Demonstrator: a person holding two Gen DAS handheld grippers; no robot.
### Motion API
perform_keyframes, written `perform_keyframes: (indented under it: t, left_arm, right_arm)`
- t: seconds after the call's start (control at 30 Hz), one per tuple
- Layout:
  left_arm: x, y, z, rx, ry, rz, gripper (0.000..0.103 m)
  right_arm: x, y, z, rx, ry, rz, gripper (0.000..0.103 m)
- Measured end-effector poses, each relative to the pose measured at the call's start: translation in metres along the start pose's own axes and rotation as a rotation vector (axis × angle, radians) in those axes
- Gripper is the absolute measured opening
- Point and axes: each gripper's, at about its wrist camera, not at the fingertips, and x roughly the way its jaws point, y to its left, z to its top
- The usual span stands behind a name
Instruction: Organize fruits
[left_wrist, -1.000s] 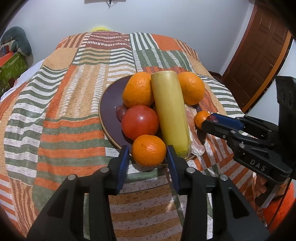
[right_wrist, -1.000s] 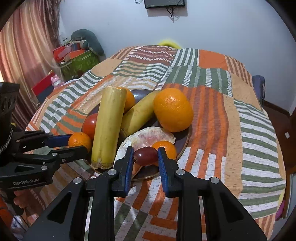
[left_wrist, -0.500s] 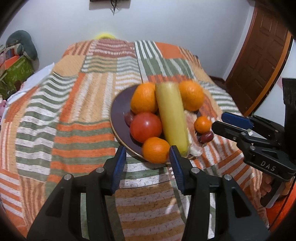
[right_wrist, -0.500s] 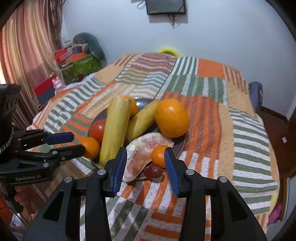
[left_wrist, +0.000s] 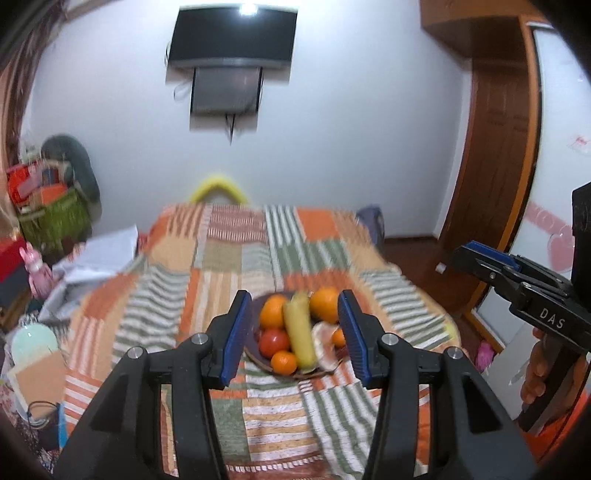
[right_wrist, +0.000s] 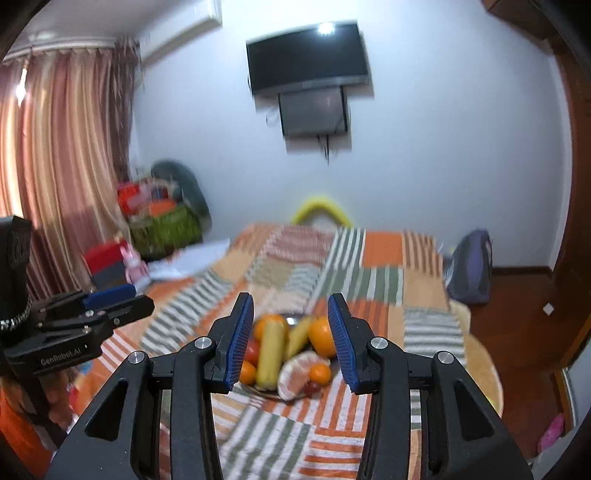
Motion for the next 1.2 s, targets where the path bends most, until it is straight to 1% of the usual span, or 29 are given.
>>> perform_keyframes:
  t: [0.13, 0.2, 0.27, 0.33, 0.37, 0.43, 0.47, 0.53, 0.57, 0.63, 0.67, 0.7, 0.73, 0.77, 0.8, 0.83, 0.9, 1.0, 1.1, 1.2]
  left_arm:
    - [-0.048, -0.013, 0.011, 0.015, -0.095, -0.008, 0.048]
    - [-0.066, -0.020, 0.014, 0.023, -0.131, -0.009, 0.048]
    - [-0.086, -0.026, 0.015, 0.037, -0.171, -0.002, 0.048]
    - [-0.100, -0.031, 0.014, 0.047, -0.198, 0.000, 0.048]
    - [-0.108, -0.033, 0.014, 0.052, -0.211, 0.000, 0.049]
    - [-0.118, -0.035, 0.013, 0.053, -0.228, 0.005, 0.056]
    - [-0.123, -0.036, 0.012, 0.053, -0.240, 0.011, 0.057]
    - [-0.130, -0.037, 0.011, 0.055, -0.254, 0.019, 0.060]
    - [-0.133, -0.038, 0.009, 0.055, -0.255, 0.018, 0.062]
    - [-0.136, -0.039, 0.008, 0.047, -0.258, 0.017, 0.069]
    - [-0.139, -0.039, 0.006, 0.047, -0.260, 0.017, 0.069]
    - [-0.140, -0.039, 0.006, 0.049, -0.259, 0.019, 0.070]
    - [-0.140, -0.038, 0.005, 0.049, -0.259, 0.021, 0.071]
    - [-0.140, -0.039, 0.005, 0.049, -0.258, 0.023, 0.072]
    - [-0.141, -0.039, 0.004, 0.047, -0.258, 0.024, 0.075]
    - [-0.142, -0.040, 0.003, 0.046, -0.260, 0.027, 0.081]
    - [-0.148, -0.042, -0.001, 0.045, -0.266, 0.035, 0.088]
    - [-0.150, -0.044, -0.003, 0.051, -0.273, 0.044, 0.090]
    - [-0.151, -0.044, -0.004, 0.051, -0.276, 0.052, 0.096]
    - [-0.150, -0.043, -0.004, 0.053, -0.277, 0.056, 0.097]
  right_arm:
    - [-0.044, 0.015, 0.011, -0.004, -0.091, 0.004, 0.039]
    - [-0.058, 0.022, 0.012, -0.008, -0.123, 0.003, 0.039]
    - [-0.071, 0.027, 0.012, -0.011, -0.147, 0.003, 0.041]
    - [-0.080, 0.031, 0.011, -0.012, -0.168, -0.001, 0.048]
    - [-0.082, 0.034, 0.010, -0.017, -0.176, -0.005, 0.048]
    - [-0.084, 0.039, 0.009, -0.034, -0.186, -0.015, 0.050]
    - [-0.084, 0.041, 0.008, -0.041, -0.188, -0.019, 0.052]
    - [-0.085, 0.044, 0.006, -0.052, -0.200, -0.033, 0.065]
    - [-0.087, 0.047, 0.005, -0.060, -0.211, -0.043, 0.067]
    - [-0.089, 0.049, 0.005, -0.071, -0.222, -0.057, 0.070]
    - [-0.091, 0.051, 0.005, -0.074, -0.225, -0.060, 0.071]
    - [-0.091, 0.052, 0.005, -0.076, -0.227, -0.061, 0.074]
    - [-0.093, 0.053, 0.006, -0.075, -0.229, -0.062, 0.081]
    - [-0.094, 0.054, 0.005, -0.072, -0.233, -0.065, 0.084]
    - [-0.094, 0.054, 0.005, -0.067, -0.239, -0.069, 0.088]
    - [-0.097, 0.055, 0.003, -0.063, -0.242, -0.071, 0.090]
    - [-0.098, 0.055, 0.002, -0.057, -0.245, -0.074, 0.093]
    - [-0.100, 0.055, -0.001, -0.047, -0.251, -0.085, 0.100]
    - [-0.102, 0.054, -0.004, -0.041, -0.253, -0.093, 0.102]
    - [-0.104, 0.055, -0.007, -0.038, -0.255, -0.096, 0.103]
